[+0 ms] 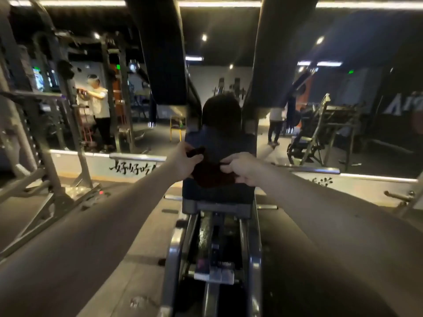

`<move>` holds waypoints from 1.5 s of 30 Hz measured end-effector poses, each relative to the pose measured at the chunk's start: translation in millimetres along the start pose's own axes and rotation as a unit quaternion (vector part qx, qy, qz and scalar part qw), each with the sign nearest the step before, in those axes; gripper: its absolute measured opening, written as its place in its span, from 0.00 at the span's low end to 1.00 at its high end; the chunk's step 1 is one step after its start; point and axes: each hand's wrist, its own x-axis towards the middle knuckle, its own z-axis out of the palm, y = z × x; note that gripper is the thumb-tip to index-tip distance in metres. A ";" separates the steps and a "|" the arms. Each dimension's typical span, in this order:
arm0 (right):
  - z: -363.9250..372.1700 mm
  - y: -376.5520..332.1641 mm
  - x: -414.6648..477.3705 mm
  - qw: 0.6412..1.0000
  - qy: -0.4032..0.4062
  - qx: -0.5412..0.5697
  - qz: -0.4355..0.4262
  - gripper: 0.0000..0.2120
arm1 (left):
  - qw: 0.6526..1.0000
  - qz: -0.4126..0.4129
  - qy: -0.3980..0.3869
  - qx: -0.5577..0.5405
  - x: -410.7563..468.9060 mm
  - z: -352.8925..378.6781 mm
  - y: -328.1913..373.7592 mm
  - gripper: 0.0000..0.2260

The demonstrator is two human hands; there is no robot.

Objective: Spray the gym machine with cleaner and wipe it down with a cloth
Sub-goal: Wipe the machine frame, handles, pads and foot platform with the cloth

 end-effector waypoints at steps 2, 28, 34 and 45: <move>11.6 28.9 -2.6 0.999 -0.006 0.035 0.006 0.09 | 0.999 -0.048 0.012 -0.003 -15.0 5.1 -32.7 0.11; 125.3 203.9 -57.3 0.987 -0.149 -0.055 0.003 0.15 | 0.930 -0.364 -0.042 -0.036 -222.3 2.1 -277.5 0.09; 151.9 217.9 -60.6 0.985 -0.169 -0.013 0.039 0.18 | 0.905 -0.388 -0.106 -0.142 -241.8 -0.1 -297.9 0.11; 156.9 228.0 -65.4 0.969 -0.234 -0.006 0.081 0.17 | 0.934 -0.296 -0.167 -0.112 -241.9 27.8 -321.7 0.46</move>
